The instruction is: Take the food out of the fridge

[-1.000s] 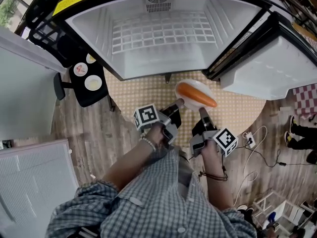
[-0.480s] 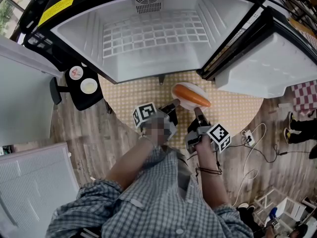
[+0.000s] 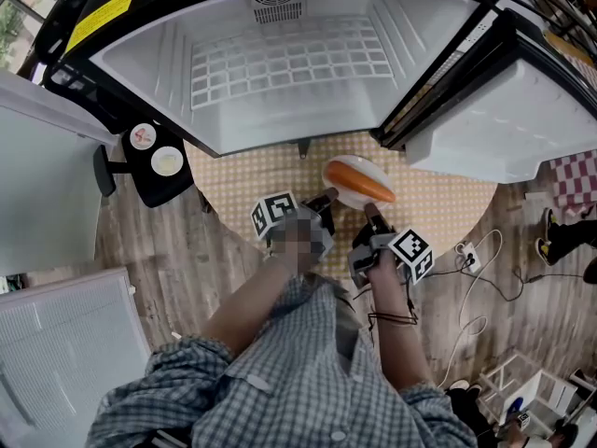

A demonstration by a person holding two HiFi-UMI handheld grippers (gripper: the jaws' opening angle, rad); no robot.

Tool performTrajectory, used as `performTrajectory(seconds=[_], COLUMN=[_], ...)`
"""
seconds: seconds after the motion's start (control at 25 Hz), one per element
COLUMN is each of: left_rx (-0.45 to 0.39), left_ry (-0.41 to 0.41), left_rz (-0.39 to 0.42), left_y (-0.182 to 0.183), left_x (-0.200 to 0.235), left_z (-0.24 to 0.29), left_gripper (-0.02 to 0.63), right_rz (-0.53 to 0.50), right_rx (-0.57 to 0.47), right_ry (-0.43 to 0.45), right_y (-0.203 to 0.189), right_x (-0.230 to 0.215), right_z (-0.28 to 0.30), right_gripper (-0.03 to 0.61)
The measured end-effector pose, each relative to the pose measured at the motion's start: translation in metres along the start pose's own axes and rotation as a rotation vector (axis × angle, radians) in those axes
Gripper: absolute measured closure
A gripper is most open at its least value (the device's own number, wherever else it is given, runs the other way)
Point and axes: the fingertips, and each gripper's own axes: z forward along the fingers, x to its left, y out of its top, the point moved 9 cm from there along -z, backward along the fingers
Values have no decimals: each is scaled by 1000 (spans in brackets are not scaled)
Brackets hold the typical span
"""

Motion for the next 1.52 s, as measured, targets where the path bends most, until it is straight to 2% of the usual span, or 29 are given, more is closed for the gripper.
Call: performTrajectory(seconds=[0.2,0.44,0.72,0.88,1.04,1.12,1.24,1.36,1.52], left_rx=[30,39,34,46,117,130,124,113,77], left_ry=[44,13,14,31,87,113,138,147,179], left_rz=[1,8,18,27,174,260,406,543,642], left_y=[3,5,5,7,8,9,13,17,25], left_x=[-2,-6,-8,-5,-10,-16,-28,-44,-62], left_z=[1,0,-5,-15,-25,-29,-33,-37,-47], left_gripper=[594,489,437,432,444,492,603,607,609], right_rz=[11,-27,-50,-92,-192,-247,-352,-455,-571], right_rx=[15,30,19,14,0,-14,-36,-45,-44], right_ry=[-46,-62,-65,-78,-110,-124,-134,-128,-124], right_y=[0,-2,1,5,6,7,8,7,5], right_x=[-3,-5,-6,-5,3,9,21,35,55], right_z=[2,0,-9,-16,-25,-28,-32,-34,-33], right_gripper=[548,548,548,548,548,548,552,561,567])
